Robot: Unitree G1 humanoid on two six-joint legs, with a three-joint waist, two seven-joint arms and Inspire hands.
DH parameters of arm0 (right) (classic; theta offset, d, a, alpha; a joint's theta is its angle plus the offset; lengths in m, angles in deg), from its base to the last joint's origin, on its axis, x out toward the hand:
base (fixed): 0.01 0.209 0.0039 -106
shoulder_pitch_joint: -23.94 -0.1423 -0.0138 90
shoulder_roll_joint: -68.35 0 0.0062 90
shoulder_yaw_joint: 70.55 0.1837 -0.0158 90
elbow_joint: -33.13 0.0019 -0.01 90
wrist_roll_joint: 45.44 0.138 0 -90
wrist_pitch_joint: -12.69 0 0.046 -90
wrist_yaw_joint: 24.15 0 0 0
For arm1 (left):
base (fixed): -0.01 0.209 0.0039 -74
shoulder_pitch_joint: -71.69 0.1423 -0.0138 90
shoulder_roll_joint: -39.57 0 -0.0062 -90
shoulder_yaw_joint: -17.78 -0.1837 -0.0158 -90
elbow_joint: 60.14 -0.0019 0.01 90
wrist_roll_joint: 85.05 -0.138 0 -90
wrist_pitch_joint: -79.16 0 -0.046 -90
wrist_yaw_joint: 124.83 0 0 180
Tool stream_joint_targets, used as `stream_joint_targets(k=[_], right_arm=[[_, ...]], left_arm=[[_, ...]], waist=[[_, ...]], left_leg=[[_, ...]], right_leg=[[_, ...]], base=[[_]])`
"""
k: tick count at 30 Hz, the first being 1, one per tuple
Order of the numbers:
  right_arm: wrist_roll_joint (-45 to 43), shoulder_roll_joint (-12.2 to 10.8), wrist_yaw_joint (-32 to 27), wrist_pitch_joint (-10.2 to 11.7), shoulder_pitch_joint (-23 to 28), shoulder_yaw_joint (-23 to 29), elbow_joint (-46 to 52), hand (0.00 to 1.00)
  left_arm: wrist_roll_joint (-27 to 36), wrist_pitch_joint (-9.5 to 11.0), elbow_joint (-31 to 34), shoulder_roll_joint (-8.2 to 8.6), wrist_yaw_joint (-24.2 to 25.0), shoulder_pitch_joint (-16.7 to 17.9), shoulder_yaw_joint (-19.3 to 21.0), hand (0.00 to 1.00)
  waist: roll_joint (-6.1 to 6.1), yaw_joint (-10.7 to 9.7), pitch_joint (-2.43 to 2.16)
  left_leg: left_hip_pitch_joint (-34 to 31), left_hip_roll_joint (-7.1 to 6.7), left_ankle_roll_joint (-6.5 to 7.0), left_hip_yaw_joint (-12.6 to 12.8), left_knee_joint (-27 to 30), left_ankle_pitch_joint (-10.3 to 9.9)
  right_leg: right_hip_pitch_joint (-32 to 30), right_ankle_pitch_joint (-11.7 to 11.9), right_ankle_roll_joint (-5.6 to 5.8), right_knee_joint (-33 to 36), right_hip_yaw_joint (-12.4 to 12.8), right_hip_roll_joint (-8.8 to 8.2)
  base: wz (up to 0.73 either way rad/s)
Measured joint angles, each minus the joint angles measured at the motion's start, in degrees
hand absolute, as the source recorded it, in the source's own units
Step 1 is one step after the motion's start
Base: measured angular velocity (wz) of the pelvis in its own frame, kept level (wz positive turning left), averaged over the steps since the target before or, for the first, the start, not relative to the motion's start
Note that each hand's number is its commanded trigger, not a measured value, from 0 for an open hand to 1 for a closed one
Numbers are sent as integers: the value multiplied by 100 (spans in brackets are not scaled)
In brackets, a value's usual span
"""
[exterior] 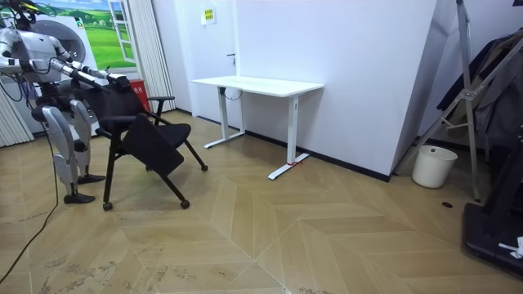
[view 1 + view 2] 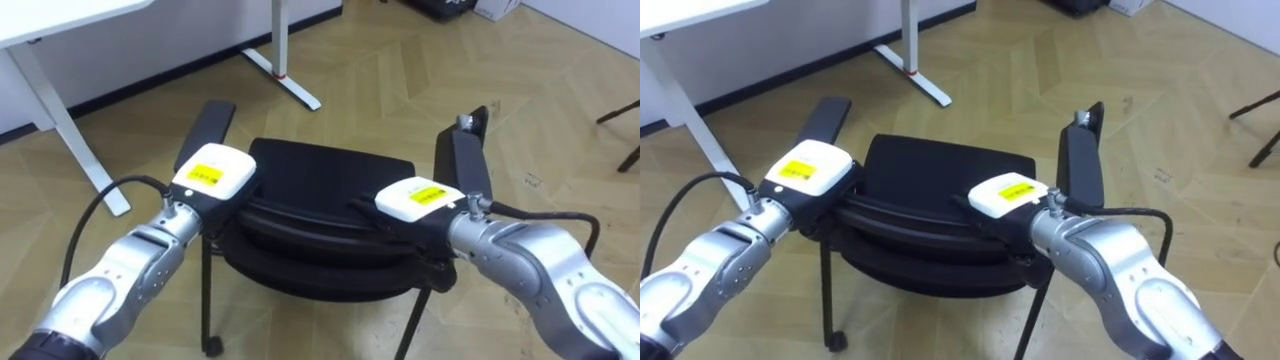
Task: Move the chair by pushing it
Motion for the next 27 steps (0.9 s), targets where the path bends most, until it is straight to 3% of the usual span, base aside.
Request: stream_joint_targets(k=[3, 6, 13, 16, 19, 27], right_arm=[[51, 0, 0, 14, 0, -1, 12, 0], [68, 0, -1, 47, 4, 0, 12, 100], [141, -57, -100, -9, 21, 10, -46, 100], [136, -281, -361, -37, 23, 135, -360, 100], [251, -325, -444, -60, 24, 169, -481, 100], [230, -329, -909, 261, 69, 178, -808, 100]], left_arm=[[0, 5, 5, 0, -18, -1, -15, 100], [0, 0, 4, 3, -71, -1, -54, 100], [-1, -28, 24, 30, -254, 76, -146, 100], [-1, -26, 34, 120, -264, 88, -264, 100], [2, -26, 42, 166, -264, 93, -294, 100], [15, -25, 30, 176, -235, 109, -288, 100]], waist=[[7, 3, -2], [13, 9, -3], [59, 13, -14], [108, 25, -17], [171, 41, 15], [205, 32, 33]], left_leg=[[-8, 0, 0, -37, 0, 0], [-11, 2, 0, -65, 1, 0], [-4, 6, 0, -77, 3, 0], [11, -2, 0, -156, 16, 0], [11, -4, 0, -240, 19, 0], [-14, -16, -1, -283, 24, 0]], right_leg=[[0, 0, 0, 0, -17, 0], [5, 0, -1, 1, -42, 0], [32, 0, -1, 0, -86, -7], [141, 0, 0, -76, -198, -31], [179, 0, 0, -90, -252, -39], [193, 0, -1, -82, -313, -55]], base=[[1], [3], [1], [18], [13], [3]])
